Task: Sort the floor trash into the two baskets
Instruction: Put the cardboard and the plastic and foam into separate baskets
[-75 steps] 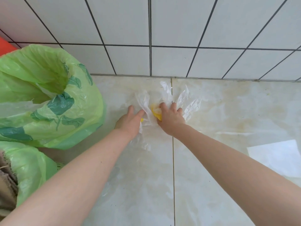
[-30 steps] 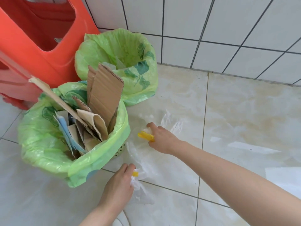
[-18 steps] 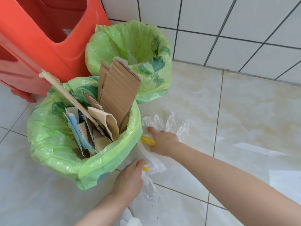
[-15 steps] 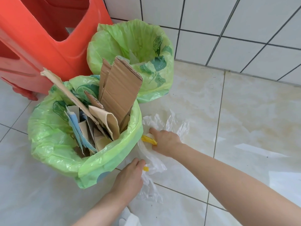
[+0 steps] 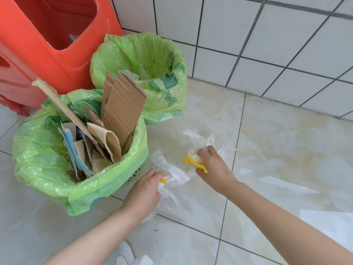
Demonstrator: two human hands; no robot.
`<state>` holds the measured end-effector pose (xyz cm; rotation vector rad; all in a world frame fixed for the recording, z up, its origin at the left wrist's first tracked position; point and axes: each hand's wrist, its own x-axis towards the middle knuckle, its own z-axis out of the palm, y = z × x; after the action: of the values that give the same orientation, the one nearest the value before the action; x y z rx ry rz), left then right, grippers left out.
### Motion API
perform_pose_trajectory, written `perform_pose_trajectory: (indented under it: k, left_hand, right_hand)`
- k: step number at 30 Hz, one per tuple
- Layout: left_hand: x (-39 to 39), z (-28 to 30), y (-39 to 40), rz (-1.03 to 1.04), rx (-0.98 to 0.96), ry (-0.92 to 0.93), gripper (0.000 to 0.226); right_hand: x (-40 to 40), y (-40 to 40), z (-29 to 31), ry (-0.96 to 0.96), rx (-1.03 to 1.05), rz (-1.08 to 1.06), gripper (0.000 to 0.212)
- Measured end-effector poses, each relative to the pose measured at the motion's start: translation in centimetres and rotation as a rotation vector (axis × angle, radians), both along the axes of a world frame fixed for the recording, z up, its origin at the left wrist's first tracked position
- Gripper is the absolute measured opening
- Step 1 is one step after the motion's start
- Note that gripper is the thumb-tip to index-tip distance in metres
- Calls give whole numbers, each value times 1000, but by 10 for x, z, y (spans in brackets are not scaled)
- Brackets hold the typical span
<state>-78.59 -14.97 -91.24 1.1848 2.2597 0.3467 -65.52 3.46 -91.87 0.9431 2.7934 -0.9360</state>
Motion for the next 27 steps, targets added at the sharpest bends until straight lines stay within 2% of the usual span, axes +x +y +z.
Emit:
perform_pose_trajectory:
  k: [5, 9, 12, 15, 18, 21, 24, 27]
  left_hand:
    - [14, 35, 30, 29, 185, -44, 40]
    - [19, 76, 37, 62, 341, -45, 27]
    - [16, 111, 35, 99, 442, -68, 33]
    - [8, 141, 27, 166, 508, -91, 20]
    - [-6, 176, 19, 237, 538, -130, 22]
    - [-29, 225, 23, 278, 608, -137, 21]
    - [-69, 258, 43, 337, 694, -46, 11]
    - [-107, 274, 70, 431, 726, -187, 8]
  right_hand:
    - [24, 14, 35, 175, -25, -186, 18]
    - [26, 20, 79, 344, -92, -389, 13]
    - [19, 22, 113, 464, -138, -454, 10]
    - [5, 22, 144, 568, -167, -479, 8]
    - [-17, 22, 178, 649, -185, -475, 9]
    - [-47, 28, 210, 732, -236, -404, 21]
    - [-80, 39, 236, 776, -326, -341, 32]
    - [-114, 49, 251, 804, -535, -361, 30]
